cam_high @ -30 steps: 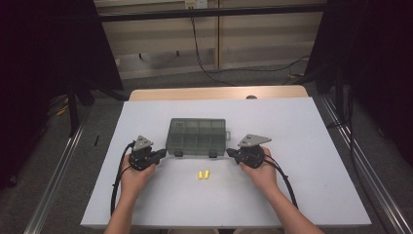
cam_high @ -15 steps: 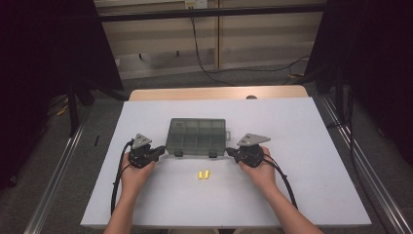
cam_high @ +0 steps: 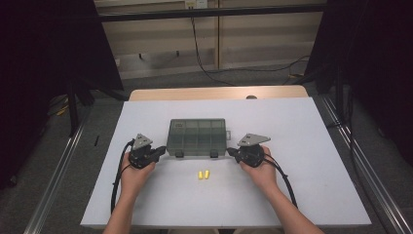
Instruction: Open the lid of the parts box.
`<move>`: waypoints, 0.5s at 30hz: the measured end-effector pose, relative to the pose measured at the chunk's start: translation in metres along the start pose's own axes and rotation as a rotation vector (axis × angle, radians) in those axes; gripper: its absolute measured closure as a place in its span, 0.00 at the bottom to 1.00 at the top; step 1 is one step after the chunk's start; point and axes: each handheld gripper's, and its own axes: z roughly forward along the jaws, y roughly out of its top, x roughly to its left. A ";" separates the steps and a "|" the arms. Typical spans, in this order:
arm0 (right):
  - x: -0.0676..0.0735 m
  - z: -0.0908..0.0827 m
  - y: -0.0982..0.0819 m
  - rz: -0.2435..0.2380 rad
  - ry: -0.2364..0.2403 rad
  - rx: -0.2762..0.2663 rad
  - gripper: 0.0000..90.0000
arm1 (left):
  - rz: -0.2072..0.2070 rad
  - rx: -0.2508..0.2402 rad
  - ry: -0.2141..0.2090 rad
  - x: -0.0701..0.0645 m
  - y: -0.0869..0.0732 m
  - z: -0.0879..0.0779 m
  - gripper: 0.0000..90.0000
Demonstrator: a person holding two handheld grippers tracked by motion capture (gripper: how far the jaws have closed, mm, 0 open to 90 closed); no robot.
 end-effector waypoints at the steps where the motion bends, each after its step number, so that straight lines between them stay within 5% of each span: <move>1: 0.000 0.000 0.000 -0.010 -0.006 0.001 1.00 | 0.003 0.000 0.000 0.000 0.000 0.000 1.00; 15: 0.002 -0.004 0.002 -0.003 0.002 -0.028 1.00 | 0.004 -0.007 -0.010 0.000 0.001 -0.001 1.00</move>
